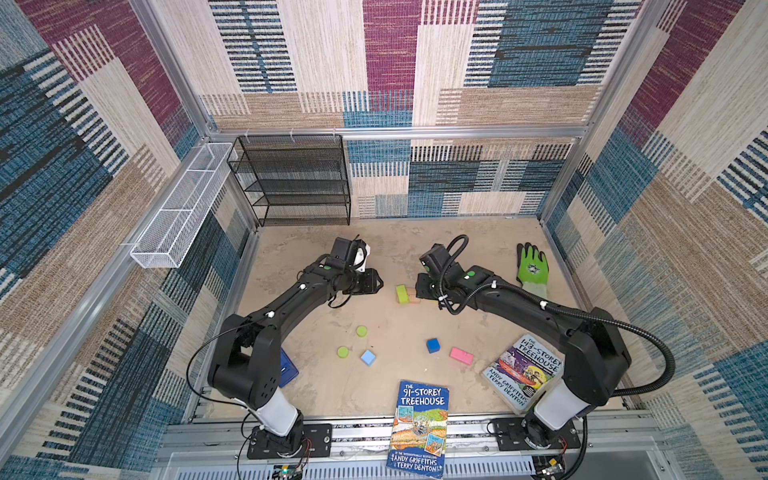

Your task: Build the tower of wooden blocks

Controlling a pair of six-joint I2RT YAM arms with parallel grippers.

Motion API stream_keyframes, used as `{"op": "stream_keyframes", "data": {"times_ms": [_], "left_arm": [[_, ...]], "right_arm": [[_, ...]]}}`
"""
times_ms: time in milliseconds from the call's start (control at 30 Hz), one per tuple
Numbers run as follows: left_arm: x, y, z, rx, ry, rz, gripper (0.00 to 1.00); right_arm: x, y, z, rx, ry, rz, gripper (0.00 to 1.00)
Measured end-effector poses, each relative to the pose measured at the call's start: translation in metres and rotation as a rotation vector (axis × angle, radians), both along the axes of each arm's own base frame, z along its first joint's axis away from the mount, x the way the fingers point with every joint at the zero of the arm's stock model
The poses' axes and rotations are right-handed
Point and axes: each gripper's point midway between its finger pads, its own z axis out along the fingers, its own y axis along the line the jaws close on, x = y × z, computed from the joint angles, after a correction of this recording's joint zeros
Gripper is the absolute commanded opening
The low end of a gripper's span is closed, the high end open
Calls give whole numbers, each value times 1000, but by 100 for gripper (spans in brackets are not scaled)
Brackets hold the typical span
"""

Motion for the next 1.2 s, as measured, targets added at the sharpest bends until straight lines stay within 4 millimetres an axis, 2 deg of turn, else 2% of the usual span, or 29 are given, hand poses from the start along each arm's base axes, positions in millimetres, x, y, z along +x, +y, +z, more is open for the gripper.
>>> {"op": "stream_keyframes", "data": {"times_ms": [167, 367, 733, 1000, 1200], "left_arm": [[1, -20, -19, 32, 57, -52, 52], [2, -32, -37, 56, 106, -74, 51], [7, -48, -60, 91, 142, -90, 48], [9, -51, -72, 91, 153, -83, 46], [15, -55, -73, 72, 139, -70, 43]], "right_arm": [[-5, -21, -3, 21, -24, -27, 50], [-10, -31, -8, 41, -30, -34, 50], [-11, -35, -10, 64, -44, -36, 49], [-11, -36, -9, 68, -50, -38, 49], [-11, -37, -9, 68, -51, -39, 49]]}}
